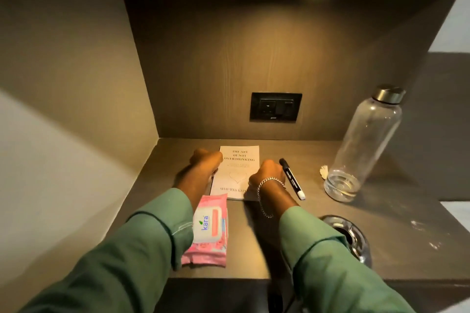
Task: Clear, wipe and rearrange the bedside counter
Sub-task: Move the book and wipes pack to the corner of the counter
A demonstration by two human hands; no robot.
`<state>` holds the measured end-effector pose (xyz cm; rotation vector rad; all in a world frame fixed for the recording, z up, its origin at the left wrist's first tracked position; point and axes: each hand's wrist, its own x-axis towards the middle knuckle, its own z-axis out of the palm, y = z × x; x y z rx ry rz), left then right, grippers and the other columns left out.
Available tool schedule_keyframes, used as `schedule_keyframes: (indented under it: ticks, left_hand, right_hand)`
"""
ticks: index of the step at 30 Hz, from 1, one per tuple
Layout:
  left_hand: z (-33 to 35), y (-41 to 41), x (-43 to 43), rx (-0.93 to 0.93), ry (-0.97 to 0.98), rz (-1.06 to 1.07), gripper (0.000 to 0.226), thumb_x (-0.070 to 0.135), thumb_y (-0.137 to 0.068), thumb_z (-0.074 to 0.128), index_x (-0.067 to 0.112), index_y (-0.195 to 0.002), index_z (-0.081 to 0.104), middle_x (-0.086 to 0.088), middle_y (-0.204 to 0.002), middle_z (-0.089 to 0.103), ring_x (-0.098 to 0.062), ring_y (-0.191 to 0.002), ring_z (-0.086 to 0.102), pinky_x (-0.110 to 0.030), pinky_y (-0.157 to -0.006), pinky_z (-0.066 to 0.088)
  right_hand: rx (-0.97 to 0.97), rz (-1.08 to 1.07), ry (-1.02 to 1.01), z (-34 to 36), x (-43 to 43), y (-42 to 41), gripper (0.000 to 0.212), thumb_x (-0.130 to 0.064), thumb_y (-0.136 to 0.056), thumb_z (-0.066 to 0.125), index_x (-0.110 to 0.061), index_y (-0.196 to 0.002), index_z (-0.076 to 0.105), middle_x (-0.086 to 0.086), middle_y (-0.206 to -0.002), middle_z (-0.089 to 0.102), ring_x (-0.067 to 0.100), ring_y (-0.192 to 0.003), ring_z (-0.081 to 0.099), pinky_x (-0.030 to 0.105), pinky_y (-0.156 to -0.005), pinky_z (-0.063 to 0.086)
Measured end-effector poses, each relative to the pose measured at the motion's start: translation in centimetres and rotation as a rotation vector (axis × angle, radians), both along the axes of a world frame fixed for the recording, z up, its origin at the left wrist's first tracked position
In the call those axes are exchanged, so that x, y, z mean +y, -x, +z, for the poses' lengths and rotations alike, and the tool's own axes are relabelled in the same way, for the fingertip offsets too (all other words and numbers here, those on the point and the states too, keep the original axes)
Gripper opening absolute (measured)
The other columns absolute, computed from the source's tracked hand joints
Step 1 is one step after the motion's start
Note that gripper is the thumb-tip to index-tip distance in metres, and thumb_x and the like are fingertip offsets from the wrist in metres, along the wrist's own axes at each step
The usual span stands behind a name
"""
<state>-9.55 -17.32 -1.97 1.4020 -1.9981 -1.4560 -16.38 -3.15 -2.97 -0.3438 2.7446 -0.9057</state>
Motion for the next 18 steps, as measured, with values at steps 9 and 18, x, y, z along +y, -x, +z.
schedule_keyframes:
  ticks: [9, 18]
  left_hand:
    - [0.5, -2.8, -5.9, 0.234, -0.146, 0.198, 0.014, -0.001, -0.072, 0.053, 0.005, -0.06, 0.054, -0.012, -0.066, 0.062, -0.023, -0.059, 0.06, -0.028, -0.059, 0.048]
    - [0.7, -8.4, -10.8, -0.066, 0.174, 0.129, 0.017, 0.018, -0.083, 0.053, 0.008, -0.082, 0.067, -0.01, -0.089, 0.072, -0.015, -0.056, 0.057, -0.017, -0.039, 0.037]
  right_hand:
    - [-0.118, -0.004, 0.148, 0.5, -6.3, 1.3, 0.015, -0.014, -0.073, 0.075, -0.007, -0.086, 0.07, 0.013, -0.094, 0.071, 0.029, -0.083, 0.063, 0.029, -0.064, 0.046]
    - [-0.081, 0.163, 0.127, -0.2, -14.8, -1.8, 0.016, -0.023, -0.081, 0.07, -0.01, -0.09, 0.073, 0.012, -0.1, 0.073, 0.029, -0.092, 0.068, 0.032, -0.077, 0.054]
